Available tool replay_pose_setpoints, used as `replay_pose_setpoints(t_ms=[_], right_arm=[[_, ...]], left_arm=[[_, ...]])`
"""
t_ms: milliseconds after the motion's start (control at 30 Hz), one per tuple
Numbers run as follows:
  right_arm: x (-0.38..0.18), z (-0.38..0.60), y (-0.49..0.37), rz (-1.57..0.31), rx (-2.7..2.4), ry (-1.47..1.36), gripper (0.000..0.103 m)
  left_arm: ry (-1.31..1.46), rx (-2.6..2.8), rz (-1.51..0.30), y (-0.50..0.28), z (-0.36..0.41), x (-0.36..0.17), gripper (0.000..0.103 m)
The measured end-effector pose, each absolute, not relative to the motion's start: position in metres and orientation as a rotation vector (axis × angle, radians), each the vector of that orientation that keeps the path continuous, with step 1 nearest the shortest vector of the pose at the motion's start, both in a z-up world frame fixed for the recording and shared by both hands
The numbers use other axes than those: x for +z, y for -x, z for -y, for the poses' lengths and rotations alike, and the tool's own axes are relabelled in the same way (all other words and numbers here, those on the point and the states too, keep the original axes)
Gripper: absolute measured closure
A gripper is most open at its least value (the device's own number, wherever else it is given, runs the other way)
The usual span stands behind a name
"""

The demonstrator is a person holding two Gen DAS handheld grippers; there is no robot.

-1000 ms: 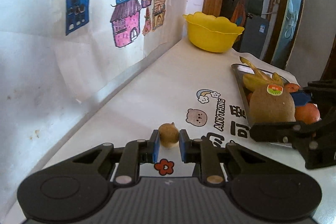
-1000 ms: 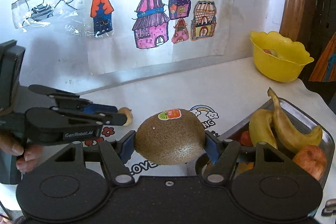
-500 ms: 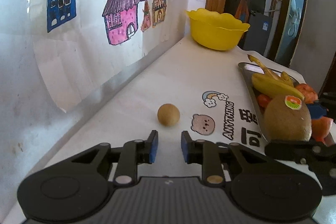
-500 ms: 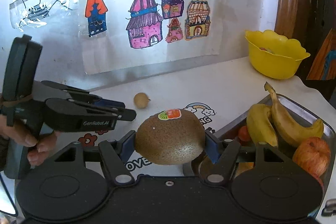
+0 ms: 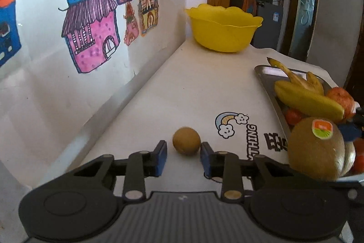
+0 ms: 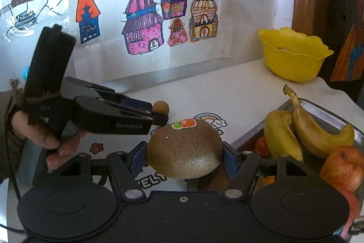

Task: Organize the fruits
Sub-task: 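Carry the kiwi toward the tray with the right tool while the left tool carries the small fruit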

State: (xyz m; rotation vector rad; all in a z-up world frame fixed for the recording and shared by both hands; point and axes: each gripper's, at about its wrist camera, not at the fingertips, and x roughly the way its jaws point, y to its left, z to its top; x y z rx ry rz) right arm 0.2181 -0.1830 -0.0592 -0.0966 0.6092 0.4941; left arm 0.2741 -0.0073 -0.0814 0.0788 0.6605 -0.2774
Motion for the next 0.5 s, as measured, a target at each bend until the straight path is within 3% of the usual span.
replay_pose_setpoints(t_ms=[267, 367, 400, 433, 500], right_arm=[[-0.061, 0.18, -0.217, -0.603, 0.496, 0.093, 0.034], [-0.06, 0.18, -0.215, -0.6, 0.495, 0.096, 0.034], [-0.06, 0.18, -0.215, -0.599, 0.493, 0.099, 0.034], [-0.06, 0.181, -0.216, -0.599, 0.49, 0.1, 0.033], [-0.06, 0.181, -0.217, -0.596, 0.482, 0.097, 0.034]], left_arm=[[-0.09, -0.27, -0.66, -0.282, 0.01, -0.081, 0.077], [-0.092, -0.256, -0.656, -0.289, 0.012, -0.081, 0.055], [-0.089, -0.254, -0.652, -0.292, 0.013, -0.081, 0.055], [-0.089, -0.255, -0.656, -0.294, 0.013, -0.081, 0.055], [-0.098, -0.261, -0.663, -0.297, 0.015, -0.082, 0.072]])
